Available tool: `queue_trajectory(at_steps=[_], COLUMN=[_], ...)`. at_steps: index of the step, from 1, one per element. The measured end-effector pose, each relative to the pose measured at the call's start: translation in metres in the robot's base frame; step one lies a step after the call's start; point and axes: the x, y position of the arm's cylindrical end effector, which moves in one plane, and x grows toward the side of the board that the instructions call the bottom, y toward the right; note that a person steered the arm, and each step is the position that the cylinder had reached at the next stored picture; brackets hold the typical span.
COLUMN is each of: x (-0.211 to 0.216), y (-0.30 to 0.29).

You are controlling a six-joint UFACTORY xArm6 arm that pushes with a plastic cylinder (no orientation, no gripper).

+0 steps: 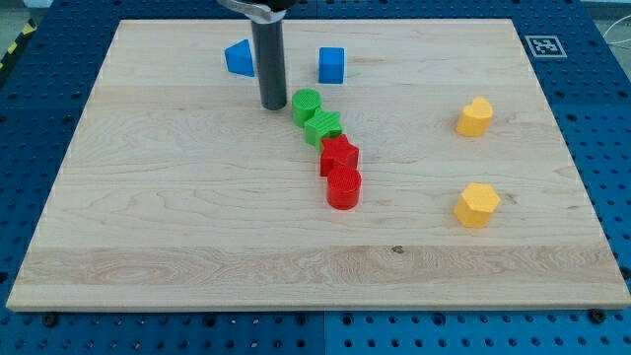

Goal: Point your arm at the yellow hexagon

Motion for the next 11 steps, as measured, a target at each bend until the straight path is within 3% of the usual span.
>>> queue_trajectory(at_steps=[2, 4, 5, 9, 11], x=[0.019, 0.131, 0.185, 0.207, 0.187], y=[-0.055, -0.039, -0.001, 0.220, 0.251])
